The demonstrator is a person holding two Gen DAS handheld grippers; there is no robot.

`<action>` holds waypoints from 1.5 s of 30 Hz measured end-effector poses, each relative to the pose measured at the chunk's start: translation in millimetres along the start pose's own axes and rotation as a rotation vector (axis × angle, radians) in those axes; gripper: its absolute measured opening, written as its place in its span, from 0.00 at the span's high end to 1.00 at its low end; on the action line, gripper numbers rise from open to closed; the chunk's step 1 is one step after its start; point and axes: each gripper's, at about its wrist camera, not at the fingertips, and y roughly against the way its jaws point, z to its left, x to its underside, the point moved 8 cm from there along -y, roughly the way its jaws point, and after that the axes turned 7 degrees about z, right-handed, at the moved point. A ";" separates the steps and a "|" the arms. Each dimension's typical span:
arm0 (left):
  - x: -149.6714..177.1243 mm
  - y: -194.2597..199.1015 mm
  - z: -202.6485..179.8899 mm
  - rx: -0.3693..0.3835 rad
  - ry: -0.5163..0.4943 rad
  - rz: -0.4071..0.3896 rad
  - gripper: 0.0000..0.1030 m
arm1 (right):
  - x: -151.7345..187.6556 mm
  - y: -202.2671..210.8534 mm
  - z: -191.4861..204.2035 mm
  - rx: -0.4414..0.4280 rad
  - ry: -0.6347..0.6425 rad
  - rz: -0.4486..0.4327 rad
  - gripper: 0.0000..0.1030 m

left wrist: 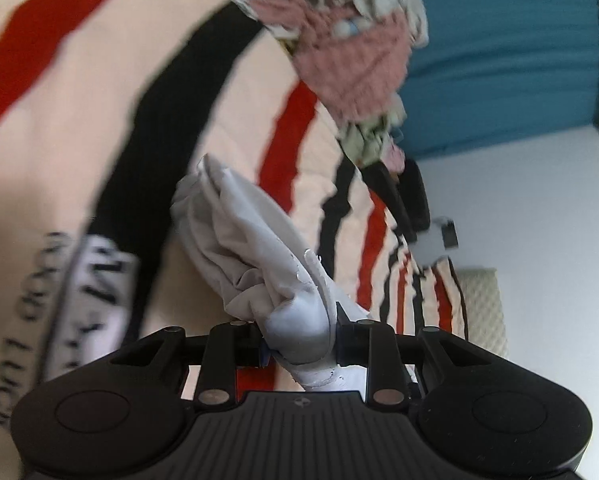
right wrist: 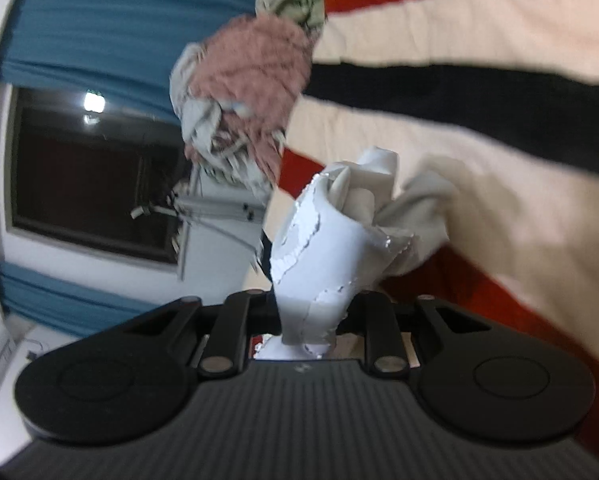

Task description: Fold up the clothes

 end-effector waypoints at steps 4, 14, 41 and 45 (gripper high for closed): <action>-4.7 -34.5 -44.6 -0.018 -0.050 0.053 0.71 | -60.1 -3.7 11.5 -0.006 0.041 -0.062 0.77; -80.0 -195.8 -162.9 -0.002 -0.179 0.099 0.72 | -209.8 -11.6 41.2 -0.022 0.142 -0.218 0.77; -0.9 -263.1 -94.9 -0.237 -0.635 0.121 0.54 | -157.8 -8.5 -102.0 0.473 0.214 -0.050 0.65; 17.6 -215.1 -132.5 -0.241 -0.724 0.086 0.45 | -143.0 24.8 -50.4 0.470 0.347 -0.072 0.65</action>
